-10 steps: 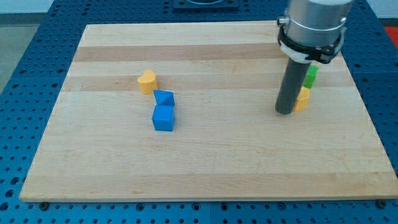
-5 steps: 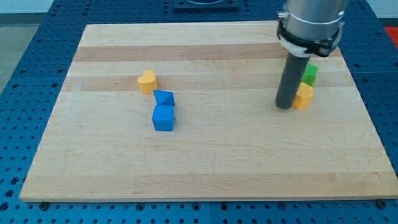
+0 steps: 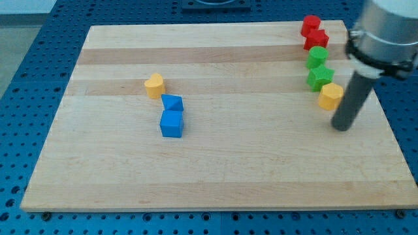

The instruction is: Slide the yellow hexagon closer to the green star

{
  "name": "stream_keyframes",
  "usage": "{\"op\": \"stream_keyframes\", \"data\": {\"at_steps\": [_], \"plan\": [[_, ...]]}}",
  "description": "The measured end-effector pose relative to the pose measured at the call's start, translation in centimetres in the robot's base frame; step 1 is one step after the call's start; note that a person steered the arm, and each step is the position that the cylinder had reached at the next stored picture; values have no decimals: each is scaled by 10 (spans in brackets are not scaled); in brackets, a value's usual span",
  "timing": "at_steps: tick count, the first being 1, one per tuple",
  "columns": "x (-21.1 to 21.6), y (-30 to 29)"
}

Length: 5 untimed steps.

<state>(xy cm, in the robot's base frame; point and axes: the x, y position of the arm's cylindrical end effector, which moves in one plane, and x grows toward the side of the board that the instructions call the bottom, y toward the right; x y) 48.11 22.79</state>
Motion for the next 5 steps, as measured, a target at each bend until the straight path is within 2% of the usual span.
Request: {"op": "stream_keyframes", "data": {"at_steps": [1, 2, 5], "plan": [[-22, 35], [-41, 39], [-43, 17]]}}
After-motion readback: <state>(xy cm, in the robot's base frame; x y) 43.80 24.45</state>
